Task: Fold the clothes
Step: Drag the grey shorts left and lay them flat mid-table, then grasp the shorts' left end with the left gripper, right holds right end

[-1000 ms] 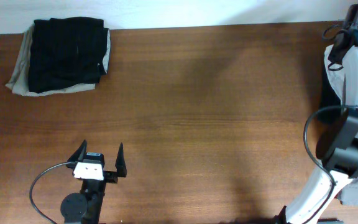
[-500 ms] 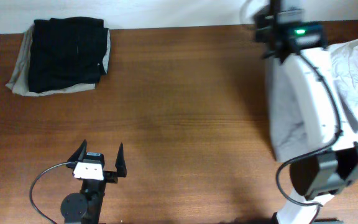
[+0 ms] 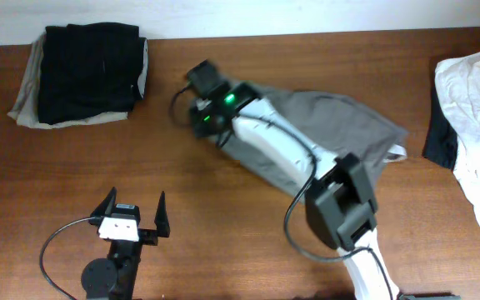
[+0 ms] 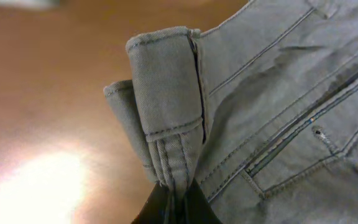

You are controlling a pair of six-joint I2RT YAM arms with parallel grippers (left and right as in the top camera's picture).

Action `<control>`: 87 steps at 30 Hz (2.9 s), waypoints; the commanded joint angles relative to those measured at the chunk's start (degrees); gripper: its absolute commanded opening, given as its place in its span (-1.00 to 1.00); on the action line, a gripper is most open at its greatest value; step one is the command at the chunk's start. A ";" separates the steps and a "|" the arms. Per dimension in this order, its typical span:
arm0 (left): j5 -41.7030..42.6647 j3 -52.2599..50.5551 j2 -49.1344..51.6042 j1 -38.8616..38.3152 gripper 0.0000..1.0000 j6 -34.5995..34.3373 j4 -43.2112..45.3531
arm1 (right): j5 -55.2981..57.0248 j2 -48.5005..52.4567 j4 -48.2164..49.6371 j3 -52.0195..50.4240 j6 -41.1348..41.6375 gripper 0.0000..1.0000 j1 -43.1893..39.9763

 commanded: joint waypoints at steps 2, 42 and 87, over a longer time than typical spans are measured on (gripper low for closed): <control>0.22 -0.33 -0.33 0.24 0.98 0.92 -0.04 | -5.66 -3.85 -1.53 1.20 2.84 -0.92 5.38; 1.49 -0.33 -0.35 0.20 0.98 0.22 3.23 | 2.08 -28.30 -40.04 1.05 -0.44 0.97 -33.66; 12.68 70.51 111.06 0.28 0.98 6.54 -26.21 | 2.10 -28.20 -42.36 1.05 -0.48 0.97 -33.66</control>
